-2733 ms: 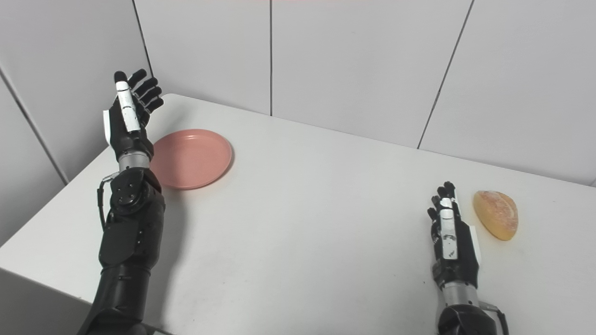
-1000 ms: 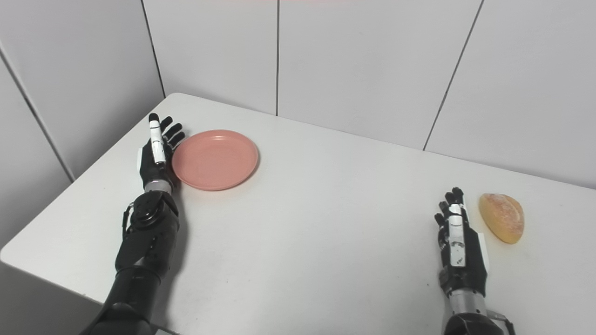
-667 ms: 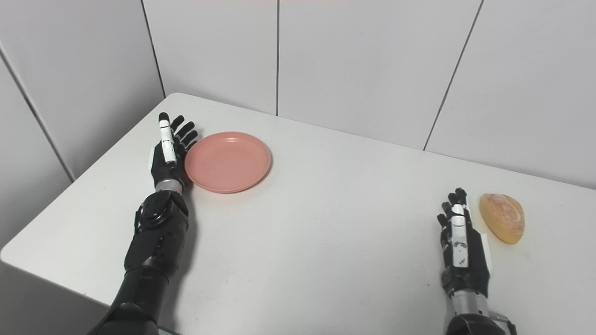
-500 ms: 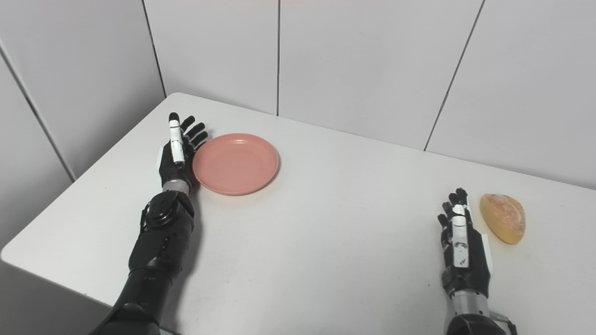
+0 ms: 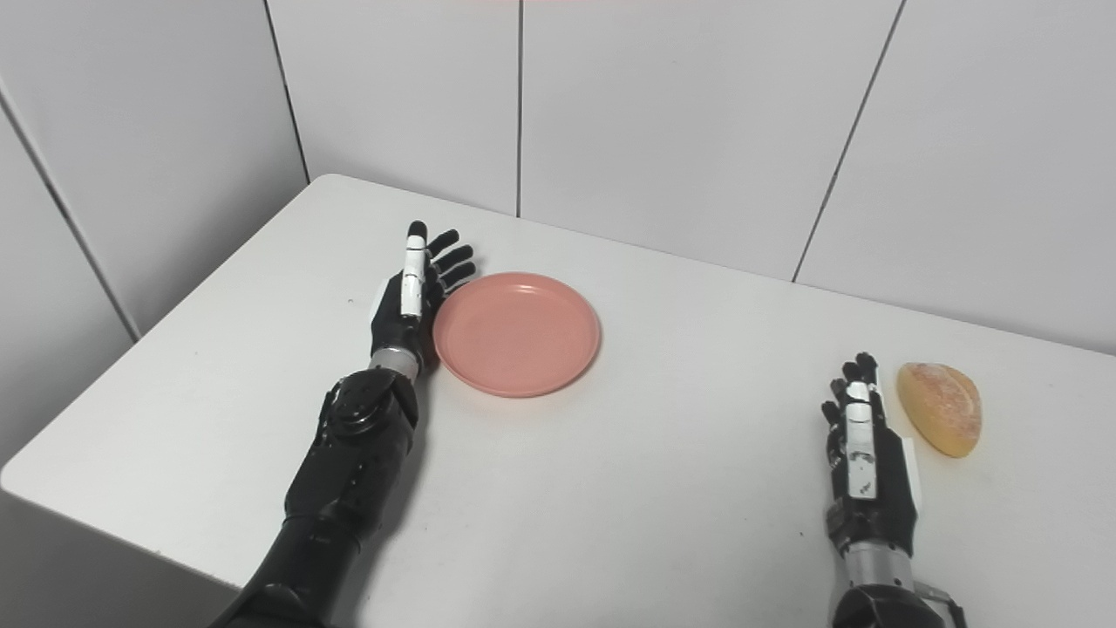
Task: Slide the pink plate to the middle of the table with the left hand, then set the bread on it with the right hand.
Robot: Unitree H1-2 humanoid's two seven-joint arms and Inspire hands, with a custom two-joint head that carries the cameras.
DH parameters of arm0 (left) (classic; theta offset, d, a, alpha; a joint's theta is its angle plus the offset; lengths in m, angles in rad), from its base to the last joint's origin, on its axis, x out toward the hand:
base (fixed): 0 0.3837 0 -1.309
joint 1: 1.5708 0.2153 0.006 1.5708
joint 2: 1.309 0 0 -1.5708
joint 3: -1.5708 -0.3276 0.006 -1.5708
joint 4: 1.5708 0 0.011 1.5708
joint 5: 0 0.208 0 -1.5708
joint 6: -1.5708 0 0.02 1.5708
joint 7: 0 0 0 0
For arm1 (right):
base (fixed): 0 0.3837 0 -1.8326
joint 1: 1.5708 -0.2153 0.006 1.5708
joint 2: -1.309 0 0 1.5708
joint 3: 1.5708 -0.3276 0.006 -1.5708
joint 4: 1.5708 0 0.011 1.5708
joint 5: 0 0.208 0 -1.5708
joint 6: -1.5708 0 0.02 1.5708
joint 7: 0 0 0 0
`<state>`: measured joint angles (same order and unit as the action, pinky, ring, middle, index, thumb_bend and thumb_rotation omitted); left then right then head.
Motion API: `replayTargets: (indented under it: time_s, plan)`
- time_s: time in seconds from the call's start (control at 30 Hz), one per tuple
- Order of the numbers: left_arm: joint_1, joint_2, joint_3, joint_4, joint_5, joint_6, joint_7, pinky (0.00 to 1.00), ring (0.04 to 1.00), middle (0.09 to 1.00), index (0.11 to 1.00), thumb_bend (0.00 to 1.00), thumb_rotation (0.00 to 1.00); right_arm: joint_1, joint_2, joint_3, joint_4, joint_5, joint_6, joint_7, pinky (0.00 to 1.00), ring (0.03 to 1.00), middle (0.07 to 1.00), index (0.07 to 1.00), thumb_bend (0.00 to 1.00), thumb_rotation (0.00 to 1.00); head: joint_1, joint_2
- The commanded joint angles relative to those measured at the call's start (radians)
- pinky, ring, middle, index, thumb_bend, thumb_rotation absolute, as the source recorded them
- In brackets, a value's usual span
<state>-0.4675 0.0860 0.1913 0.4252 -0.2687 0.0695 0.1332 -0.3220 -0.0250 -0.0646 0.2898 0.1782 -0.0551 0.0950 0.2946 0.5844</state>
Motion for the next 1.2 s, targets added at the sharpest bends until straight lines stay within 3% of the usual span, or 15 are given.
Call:
replayTargets:
  time_s: [0.0,0.2,0.33,0.47,0.93,1.17]
  plan:
    - [-0.013,-0.016,-0.007,-0.024,-0.003,0.023,-0.024,0.80,0.833,0.818,0.809,0.62,1.00,-0.026,0.003,0.000,-0.013,0.000,-0.026,0.003,1.00,1.000,1.000,1.000,0.81,0.89,-0.006,0.002]
    - [-0.017,-0.036,-0.040,-0.008,0.029,0.012,-0.044,0.83,0.839,0.824,0.821,0.62,1.00,-0.023,0.010,0.002,-0.028,-0.005,-0.021,-0.005,1.00,1.000,1.000,1.000,0.78,0.90,-0.047,0.017]
    - [-0.016,-0.049,-0.058,-0.014,0.028,0.050,-0.060,0.83,0.841,0.826,0.823,0.61,1.00,-0.021,0.023,0.002,-0.036,-0.017,-0.034,-0.025,1.00,1.000,1.000,1.000,0.73,0.90,-0.108,0.027]
    - [-0.009,-0.067,-0.082,0.001,0.037,0.044,-0.089,0.84,0.853,0.834,0.825,0.59,1.00,-0.019,0.041,0.007,-0.053,-0.033,-0.022,-0.045,1.00,0.999,0.994,0.995,0.70,0.91,-0.170,0.035]
    - [0.059,-0.123,-0.111,-0.068,0.047,0.058,-0.126,0.82,0.829,0.813,0.808,0.54,1.00,-0.023,0.068,0.051,-0.074,-0.089,0.007,-0.065,1.00,1.000,1.000,1.000,0.70,0.99,-0.327,0.042]
    - [0.081,-0.127,-0.126,-0.094,0.052,0.063,-0.164,0.85,0.853,0.834,0.827,0.57,1.00,-0.025,0.082,0.065,-0.066,-0.097,-0.007,-0.068,1.00,1.000,1.000,1.000,0.69,1.00,-0.387,0.043]
